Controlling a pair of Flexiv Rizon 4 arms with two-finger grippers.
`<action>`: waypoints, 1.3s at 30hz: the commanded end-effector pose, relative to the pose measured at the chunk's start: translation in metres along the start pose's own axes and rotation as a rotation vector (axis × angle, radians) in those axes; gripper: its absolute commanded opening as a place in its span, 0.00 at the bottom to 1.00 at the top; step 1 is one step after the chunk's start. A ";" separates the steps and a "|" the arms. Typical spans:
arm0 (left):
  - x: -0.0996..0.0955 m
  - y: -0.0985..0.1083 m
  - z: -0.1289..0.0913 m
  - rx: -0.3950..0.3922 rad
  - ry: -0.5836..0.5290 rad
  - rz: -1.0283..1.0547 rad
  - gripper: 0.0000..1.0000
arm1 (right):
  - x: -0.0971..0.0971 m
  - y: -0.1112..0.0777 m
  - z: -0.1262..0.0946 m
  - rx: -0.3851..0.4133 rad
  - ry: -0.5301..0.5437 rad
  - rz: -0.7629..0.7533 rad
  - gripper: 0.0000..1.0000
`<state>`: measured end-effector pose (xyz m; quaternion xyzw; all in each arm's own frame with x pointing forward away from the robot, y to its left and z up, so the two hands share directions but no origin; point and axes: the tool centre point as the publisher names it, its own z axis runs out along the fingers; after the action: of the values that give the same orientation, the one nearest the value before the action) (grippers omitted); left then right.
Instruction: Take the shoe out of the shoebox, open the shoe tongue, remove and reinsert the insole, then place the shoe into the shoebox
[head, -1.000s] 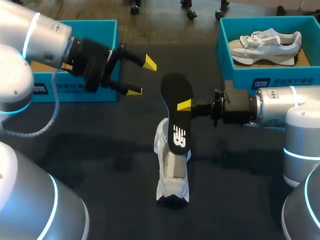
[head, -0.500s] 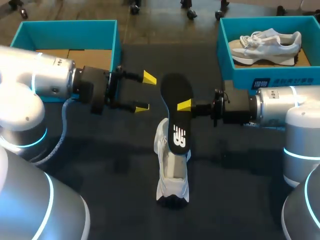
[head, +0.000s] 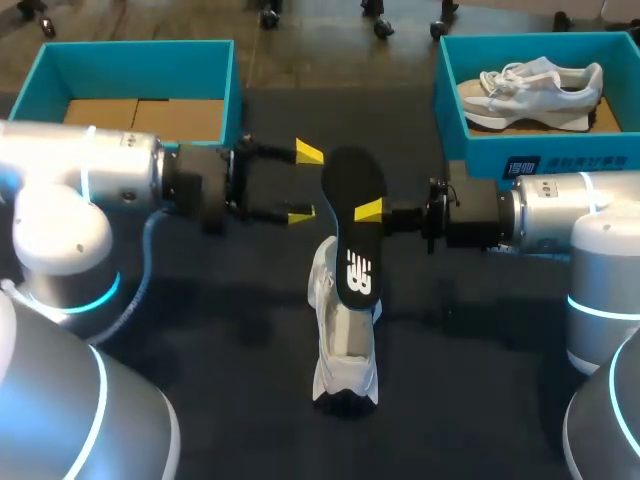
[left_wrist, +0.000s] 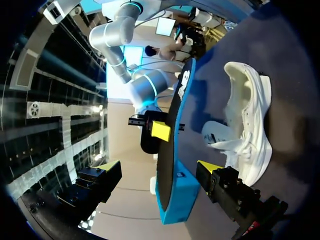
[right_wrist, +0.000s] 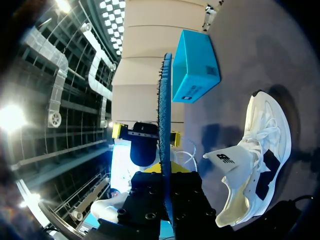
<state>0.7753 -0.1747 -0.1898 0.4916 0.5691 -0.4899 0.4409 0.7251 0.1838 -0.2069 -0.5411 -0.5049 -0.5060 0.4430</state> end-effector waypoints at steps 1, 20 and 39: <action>0.005 -0.006 0.015 -0.041 -0.052 0.000 1.00 | 0.000 0.000 0.001 -0.001 -0.001 0.000 0.00; 0.009 0.003 0.041 -0.103 -0.099 0.002 0.48 | 0.000 0.000 0.001 -0.001 -0.001 0.000 0.00; 0.012 0.013 0.057 -0.097 -0.099 -0.007 0.25 | 0.000 0.000 0.001 -0.001 -0.001 0.000 0.00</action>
<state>0.7846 -0.2246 -0.2092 0.4428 0.5722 -0.4870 0.4893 0.7251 0.1837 -0.2070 -0.5411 -0.5049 -0.5060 0.4430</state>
